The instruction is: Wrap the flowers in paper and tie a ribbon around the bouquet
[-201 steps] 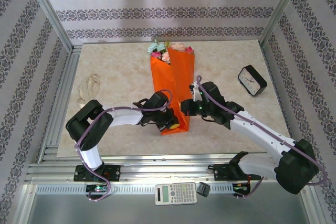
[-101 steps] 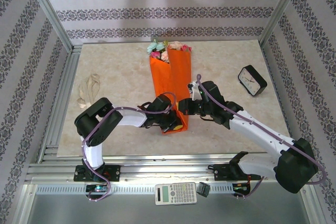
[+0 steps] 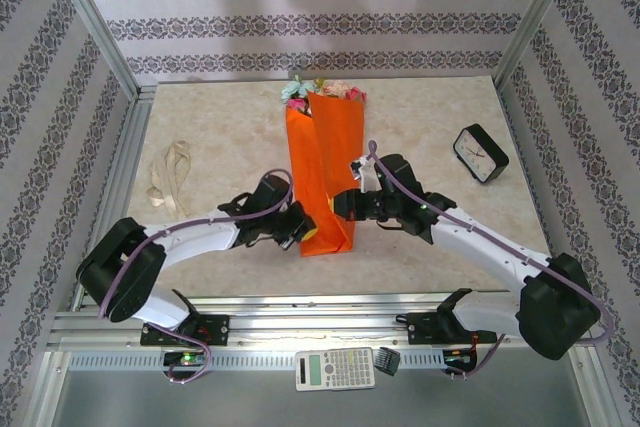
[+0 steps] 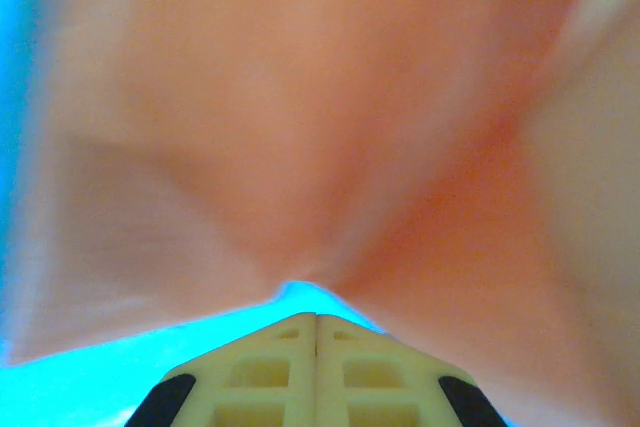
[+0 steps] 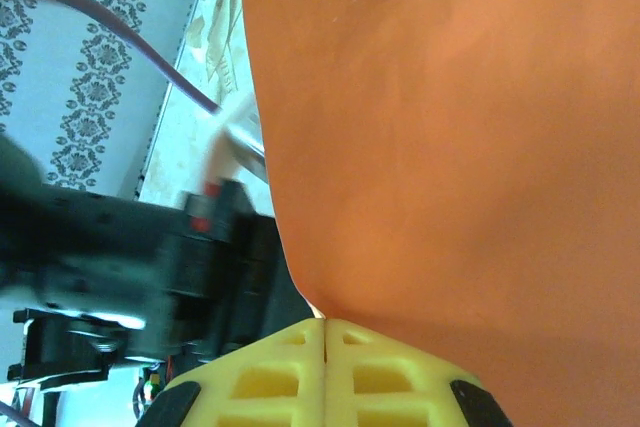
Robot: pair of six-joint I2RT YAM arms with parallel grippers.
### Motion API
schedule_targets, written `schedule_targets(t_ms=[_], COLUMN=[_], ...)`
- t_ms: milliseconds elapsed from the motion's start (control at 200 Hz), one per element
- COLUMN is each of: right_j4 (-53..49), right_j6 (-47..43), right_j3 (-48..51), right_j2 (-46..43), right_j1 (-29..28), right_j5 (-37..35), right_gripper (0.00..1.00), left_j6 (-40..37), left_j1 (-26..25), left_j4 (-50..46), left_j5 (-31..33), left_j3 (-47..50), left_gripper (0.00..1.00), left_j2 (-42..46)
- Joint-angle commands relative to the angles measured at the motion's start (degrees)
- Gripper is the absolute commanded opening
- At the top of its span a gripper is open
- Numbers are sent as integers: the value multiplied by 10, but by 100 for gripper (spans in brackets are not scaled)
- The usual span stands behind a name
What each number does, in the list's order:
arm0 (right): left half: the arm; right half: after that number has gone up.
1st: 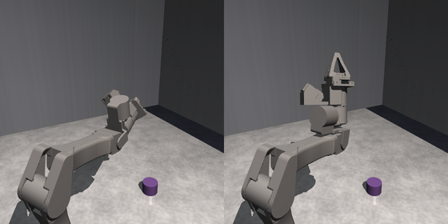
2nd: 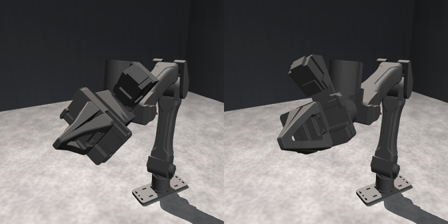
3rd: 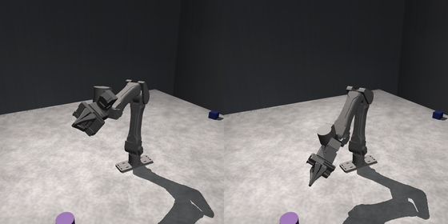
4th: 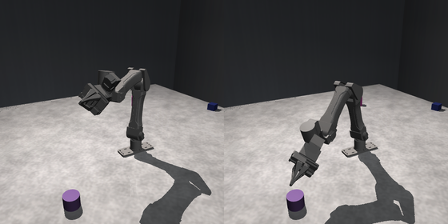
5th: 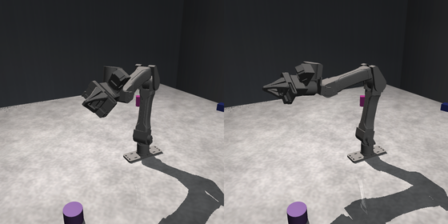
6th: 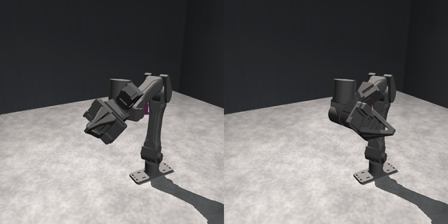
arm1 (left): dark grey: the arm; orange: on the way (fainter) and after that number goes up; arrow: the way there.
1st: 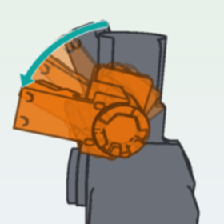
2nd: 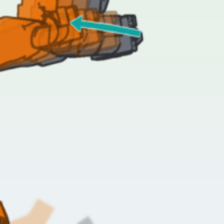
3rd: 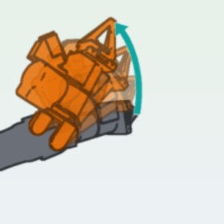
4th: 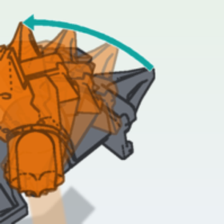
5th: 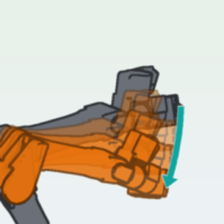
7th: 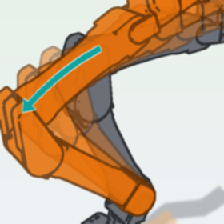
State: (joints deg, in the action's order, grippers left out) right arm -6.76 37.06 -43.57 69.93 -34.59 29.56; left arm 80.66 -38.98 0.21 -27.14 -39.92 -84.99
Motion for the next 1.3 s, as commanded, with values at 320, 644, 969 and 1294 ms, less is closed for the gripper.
schedule_targets(t_ms=[320,644,969,1294], right_j4=[36,101,135,147], right_j6=[-33,-3,6,2], right_j3=[3,10,9,-7], right_j2=[57,125,182,225], right_j1=[-21,-64,-66,-76], right_j5=[86,92,90,103], right_gripper=[0,0,0,0], left_j6=[37,38,8,32], left_j1=[4,0,-3,23], left_j4=[94,137,12,-231], left_j5=[5,30,91,189], left_j3=[36,51,32,16], left_gripper=[0,0,0,11], left_j2=[-83,-77,56,250])
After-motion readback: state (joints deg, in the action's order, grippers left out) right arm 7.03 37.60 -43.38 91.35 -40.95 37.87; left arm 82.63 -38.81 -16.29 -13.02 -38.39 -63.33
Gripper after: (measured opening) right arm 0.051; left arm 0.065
